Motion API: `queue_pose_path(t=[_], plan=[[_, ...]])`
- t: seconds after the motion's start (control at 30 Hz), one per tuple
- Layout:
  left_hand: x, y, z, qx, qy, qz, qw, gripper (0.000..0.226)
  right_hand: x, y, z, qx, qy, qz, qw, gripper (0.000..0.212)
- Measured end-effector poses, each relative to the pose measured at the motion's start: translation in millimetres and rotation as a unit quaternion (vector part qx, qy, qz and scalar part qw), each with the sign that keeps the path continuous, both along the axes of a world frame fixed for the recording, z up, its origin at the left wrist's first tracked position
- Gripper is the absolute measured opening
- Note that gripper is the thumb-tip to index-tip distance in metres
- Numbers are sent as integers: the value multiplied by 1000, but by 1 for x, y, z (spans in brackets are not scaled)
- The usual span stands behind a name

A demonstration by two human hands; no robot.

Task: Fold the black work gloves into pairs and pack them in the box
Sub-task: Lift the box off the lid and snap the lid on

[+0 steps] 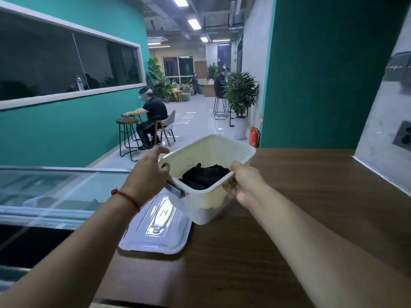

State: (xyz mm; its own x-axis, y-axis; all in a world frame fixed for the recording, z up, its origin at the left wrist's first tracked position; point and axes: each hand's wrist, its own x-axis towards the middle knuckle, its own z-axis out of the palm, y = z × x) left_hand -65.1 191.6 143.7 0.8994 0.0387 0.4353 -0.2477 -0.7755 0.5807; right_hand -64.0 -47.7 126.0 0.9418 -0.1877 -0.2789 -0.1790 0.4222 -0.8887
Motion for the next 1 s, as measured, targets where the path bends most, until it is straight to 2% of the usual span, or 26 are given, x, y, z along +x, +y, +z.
queue_pose_path(t=[0.17, 0.23, 0.33, 0.43, 0.53, 0.63, 0.77, 0.87, 0.93, 1.0], plan=[[-2, -32, -15, 1, 5, -46, 999, 35, -10, -42, -3, 73, 11, -130, 989, 10], [-1, -37, -27, 66, 39, -32, 997, 33, -14, -56, -10, 94, 11, -173, 980, 20], [0, -41, -55, 205, 94, -13, 974, 31, -18, -68, -19, 139, -3, -210, 968, 26], [4, -38, -86, 236, 160, -13, 958, 51, -18, -70, -25, 166, -14, -229, 959, 26], [11, -35, -115, 255, 193, 3, 947, 47, -17, -67, -38, 180, -12, -237, 955, 25], [17, -40, -133, 277, 181, 10, 944, 42, -16, -64, -50, 180, -14, -216, 959, 21], [14, -55, -136, 307, 146, 37, 940, 18, -28, -64, -56, 114, -1, -154, 982, 20], [20, -66, -136, 303, 129, 51, 943, 12, -38, -69, -54, 68, 22, -94, 993, 22], [25, -67, -135, 292, 108, 69, 948, 8, -46, -73, -49, 29, 44, -26, 998, 23], [32, -65, -129, 303, 70, 68, 948, 17, -56, -79, -41, -36, 39, 81, 995, 21]])
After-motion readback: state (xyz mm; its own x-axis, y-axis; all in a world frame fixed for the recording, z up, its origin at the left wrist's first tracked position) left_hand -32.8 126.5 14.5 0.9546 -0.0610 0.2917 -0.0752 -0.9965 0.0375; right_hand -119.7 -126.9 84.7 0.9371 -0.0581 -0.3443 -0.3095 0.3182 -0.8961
